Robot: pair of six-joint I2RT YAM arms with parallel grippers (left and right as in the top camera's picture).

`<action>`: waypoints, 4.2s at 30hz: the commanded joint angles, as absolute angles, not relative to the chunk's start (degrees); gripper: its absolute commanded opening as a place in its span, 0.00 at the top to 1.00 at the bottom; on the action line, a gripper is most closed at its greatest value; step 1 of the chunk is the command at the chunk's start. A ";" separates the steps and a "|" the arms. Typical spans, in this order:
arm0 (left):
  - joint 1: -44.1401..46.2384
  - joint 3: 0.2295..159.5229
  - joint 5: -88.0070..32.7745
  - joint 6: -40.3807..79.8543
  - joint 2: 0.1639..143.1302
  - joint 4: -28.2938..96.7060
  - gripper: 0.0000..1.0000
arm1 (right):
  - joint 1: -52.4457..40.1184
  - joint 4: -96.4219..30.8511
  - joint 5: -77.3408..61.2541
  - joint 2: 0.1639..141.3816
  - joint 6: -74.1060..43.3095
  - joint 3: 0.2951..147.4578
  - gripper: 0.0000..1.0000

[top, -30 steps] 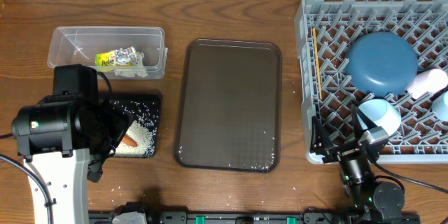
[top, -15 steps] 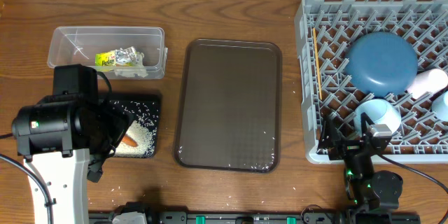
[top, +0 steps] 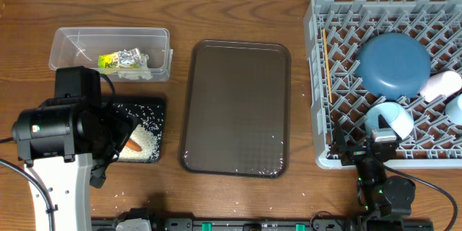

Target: Sort waste into correct bins and load items into the dishwasher rack

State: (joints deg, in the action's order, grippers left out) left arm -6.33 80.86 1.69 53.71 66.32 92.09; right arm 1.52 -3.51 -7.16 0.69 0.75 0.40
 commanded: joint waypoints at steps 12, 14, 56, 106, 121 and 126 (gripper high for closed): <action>-6.52 80.84 2.35 53.17 66.32 92.95 0.02 | 3.40 -3.86 -5.87 0.30 1.15 0.32 0.01; -6.52 80.84 2.35 53.17 66.32 92.95 0.02 | 3.42 -3.86 -5.87 0.30 1.15 0.32 0.01; -4.21 69.28 4.43 46.26 40.34 78.72 0.02 | 3.40 -3.86 -5.87 0.32 1.15 0.32 0.01; -3.14 0.23 -1.23 -0.40 0.10 4.03 0.02 | 3.40 -3.86 -5.87 0.32 1.15 0.32 0.01; -3.14 0.23 0.69 -1.10 0.10 4.19 0.02 | 3.40 -3.86 -5.87 0.32 1.15 0.32 0.01; -3.14 0.23 0.67 -1.06 0.10 4.16 0.02 | 3.40 -3.86 -5.87 0.32 1.15 0.32 0.01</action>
State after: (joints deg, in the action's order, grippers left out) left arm -3.27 1.89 -1.04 -0.08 0.62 2.96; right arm 3.27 -3.60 -6.13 0.67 0.69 0.40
